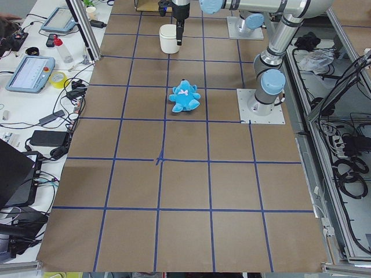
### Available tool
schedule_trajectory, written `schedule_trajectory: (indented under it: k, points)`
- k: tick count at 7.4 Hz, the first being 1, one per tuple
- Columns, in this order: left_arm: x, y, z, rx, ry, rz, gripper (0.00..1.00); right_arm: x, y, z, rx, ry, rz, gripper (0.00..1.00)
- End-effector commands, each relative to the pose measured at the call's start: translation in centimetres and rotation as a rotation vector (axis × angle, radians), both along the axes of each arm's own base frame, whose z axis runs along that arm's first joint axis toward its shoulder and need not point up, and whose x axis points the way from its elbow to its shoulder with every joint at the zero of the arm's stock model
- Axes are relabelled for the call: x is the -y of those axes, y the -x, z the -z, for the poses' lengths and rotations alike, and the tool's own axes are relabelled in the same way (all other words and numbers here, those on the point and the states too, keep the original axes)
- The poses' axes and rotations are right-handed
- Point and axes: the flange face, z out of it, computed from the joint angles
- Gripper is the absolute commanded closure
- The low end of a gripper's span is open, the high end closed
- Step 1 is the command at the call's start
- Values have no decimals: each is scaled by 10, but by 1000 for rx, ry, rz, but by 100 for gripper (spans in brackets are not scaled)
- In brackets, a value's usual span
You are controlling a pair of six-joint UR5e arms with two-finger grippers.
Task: Open trash can with right arm
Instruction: 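Move the right gripper down toward the white trash can's lid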
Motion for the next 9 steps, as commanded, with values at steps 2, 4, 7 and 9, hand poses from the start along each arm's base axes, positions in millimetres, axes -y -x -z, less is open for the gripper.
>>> schedule_trajectory:
  k: [2, 4, 7, 9]
  points:
    - [0, 0, 0, 0, 0, 0, 0, -1, 1, 1, -8, -7, 0, 92]
    - [0, 0, 1, 0, -1, 0, 0, -2, -6, 13, 1, -58, 1, 100]
    - [0, 0, 0, 0, 0, 0, 0, 1, -59, 79, 11, -101, 20, 100]
    - [0, 0, 0, 0, 0, 0, 0, -8, -74, 130, 7, -84, 11, 100]
